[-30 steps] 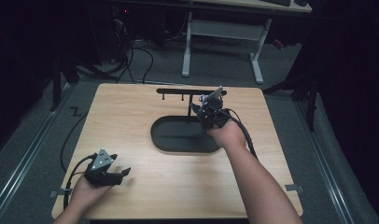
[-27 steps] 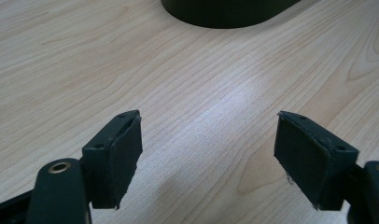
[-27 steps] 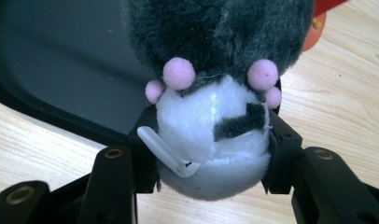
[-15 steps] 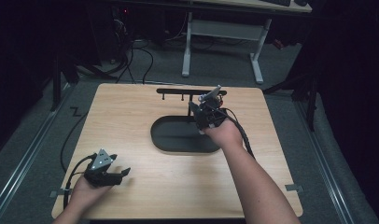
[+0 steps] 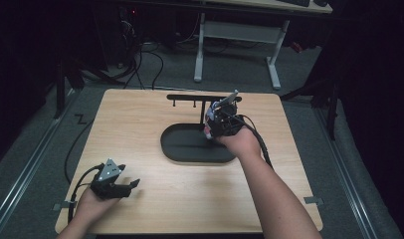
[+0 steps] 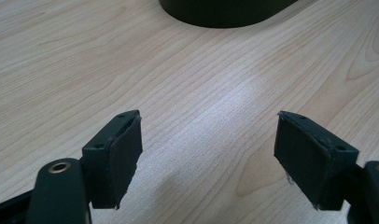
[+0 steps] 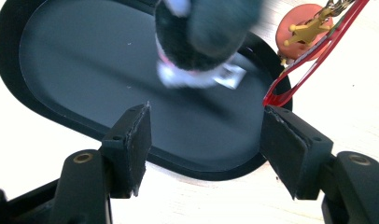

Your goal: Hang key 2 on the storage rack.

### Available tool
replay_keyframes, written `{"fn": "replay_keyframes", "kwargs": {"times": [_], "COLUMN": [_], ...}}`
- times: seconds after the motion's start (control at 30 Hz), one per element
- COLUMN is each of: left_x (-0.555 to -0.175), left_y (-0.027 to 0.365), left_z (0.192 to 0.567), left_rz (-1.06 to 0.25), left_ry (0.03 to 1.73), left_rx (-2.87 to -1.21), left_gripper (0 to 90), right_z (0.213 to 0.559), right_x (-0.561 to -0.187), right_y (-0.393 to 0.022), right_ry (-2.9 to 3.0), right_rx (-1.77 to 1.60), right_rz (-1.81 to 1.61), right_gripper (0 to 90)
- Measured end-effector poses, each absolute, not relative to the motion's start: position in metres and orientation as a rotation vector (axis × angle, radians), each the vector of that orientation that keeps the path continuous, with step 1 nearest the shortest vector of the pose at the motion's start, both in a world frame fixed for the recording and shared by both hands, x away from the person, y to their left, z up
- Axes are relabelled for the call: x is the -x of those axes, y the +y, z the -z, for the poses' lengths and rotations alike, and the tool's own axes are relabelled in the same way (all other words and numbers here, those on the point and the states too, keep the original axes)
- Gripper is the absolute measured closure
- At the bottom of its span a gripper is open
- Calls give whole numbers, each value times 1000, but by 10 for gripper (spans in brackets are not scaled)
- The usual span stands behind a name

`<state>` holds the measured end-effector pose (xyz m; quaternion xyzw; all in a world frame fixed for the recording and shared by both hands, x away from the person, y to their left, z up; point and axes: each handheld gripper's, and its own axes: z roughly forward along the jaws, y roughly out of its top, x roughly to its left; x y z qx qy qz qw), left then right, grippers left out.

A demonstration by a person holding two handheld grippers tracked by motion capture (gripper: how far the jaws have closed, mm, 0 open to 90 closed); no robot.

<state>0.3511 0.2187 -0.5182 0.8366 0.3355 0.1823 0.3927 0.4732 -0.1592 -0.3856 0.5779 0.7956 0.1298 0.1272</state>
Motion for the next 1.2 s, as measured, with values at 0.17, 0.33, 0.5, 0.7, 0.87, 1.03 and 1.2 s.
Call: {"fn": "replay_keyframes", "kwargs": {"times": [0.17,0.33,0.5,0.7,0.87,1.03,1.2], "left_x": [-351,-351,-351,-352,-353,-353,-353], "left_y": [219,219,218,216,214,213,213], "left_z": [518,518,519,519,520,520,521], "left_rz": [-462,-462,-463,-461,-456,-451,-442], "left_ry": [851,851,851,846,840,836,838], "left_rx": [-2123,-2123,-2115,-2116,-2130,-2134,-2133], "left_gripper": [237,237,236,235,235,235,236], "right_z": [386,387,390,394,398,405,415], "right_x": [-472,-471,-467,-457,-445,-432,-415], "right_y": [-158,-159,-162,-170,-177,-184,-191], "right_ry": [2321,2323,2323,2321,2325,2333,2323], "right_rx": [-1670,-1668,-1673,-1679,-1676,-1657,-1593], "right_rz": [-382,-384,-400,-433,-471,-501,-582], "right_gripper": [342,342,340,339,339,337,329]}}
